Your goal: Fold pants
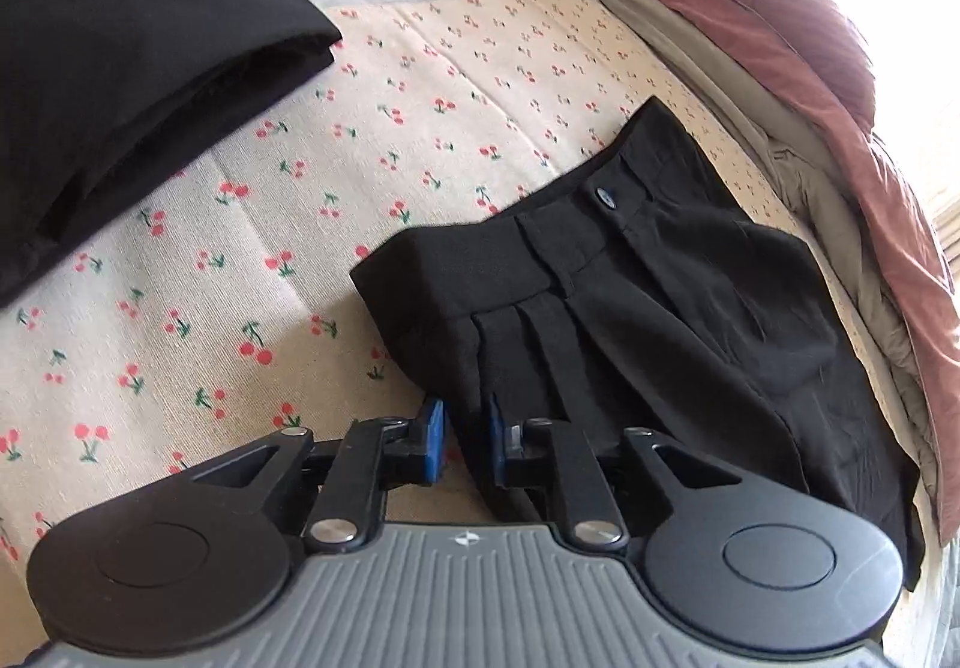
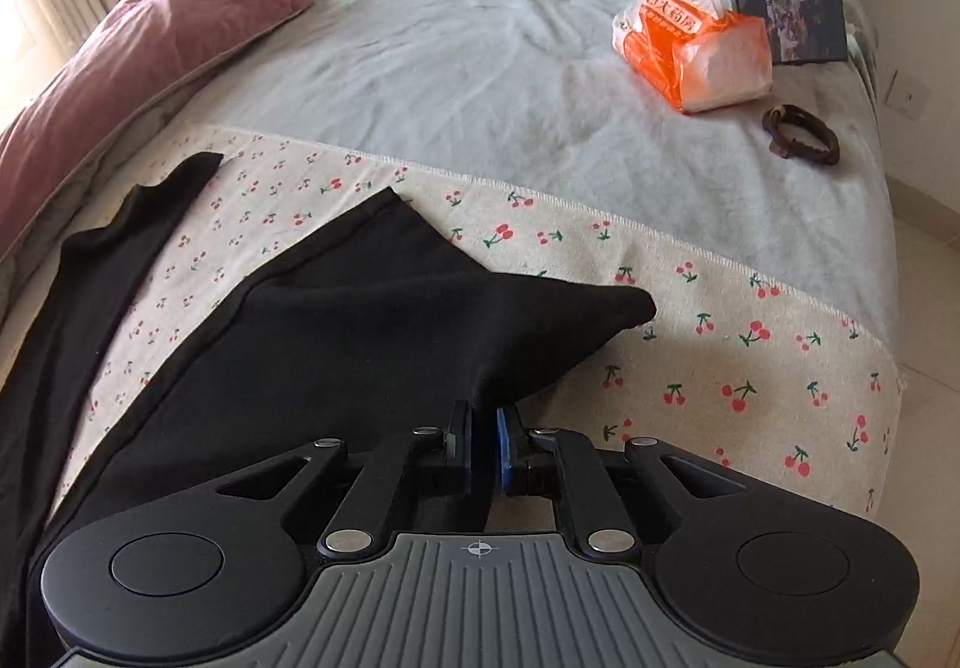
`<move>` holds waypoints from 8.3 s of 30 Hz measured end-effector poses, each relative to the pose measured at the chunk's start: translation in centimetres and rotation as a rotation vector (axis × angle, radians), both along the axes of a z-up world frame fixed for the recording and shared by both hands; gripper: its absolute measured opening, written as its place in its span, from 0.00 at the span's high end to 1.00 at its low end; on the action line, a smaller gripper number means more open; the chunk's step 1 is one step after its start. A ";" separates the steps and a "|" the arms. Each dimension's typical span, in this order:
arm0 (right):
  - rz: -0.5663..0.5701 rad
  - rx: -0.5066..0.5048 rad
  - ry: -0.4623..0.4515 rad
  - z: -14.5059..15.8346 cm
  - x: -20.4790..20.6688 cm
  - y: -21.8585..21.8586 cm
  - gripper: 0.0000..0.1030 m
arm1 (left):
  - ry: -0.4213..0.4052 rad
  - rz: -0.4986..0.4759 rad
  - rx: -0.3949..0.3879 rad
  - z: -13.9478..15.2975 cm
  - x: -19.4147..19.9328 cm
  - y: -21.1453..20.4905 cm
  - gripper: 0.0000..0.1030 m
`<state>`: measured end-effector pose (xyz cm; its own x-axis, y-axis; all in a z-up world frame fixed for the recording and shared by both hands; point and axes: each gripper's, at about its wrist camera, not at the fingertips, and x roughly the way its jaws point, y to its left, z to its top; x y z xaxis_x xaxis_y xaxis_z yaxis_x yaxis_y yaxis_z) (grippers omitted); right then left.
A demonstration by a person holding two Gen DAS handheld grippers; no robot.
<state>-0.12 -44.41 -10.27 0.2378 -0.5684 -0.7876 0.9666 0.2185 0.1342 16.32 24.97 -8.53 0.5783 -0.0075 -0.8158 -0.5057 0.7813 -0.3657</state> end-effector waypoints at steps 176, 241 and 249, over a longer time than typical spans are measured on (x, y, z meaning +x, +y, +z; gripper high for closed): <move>1.296 0.103 0.123 -2.7 19.8 25.0 0.07 | -0.024 -0.263 -0.004 -0.6 4.7 -3.8 0.11; 1.123 0.097 0.178 -3.9 23.3 20.7 0.03 | 0.052 0.076 0.066 0.2 7.9 -1.7 0.62; 1.196 0.057 0.217 -4.3 23.1 21.5 0.00 | 0.114 -0.017 0.155 -0.9 5.2 -4.7 0.39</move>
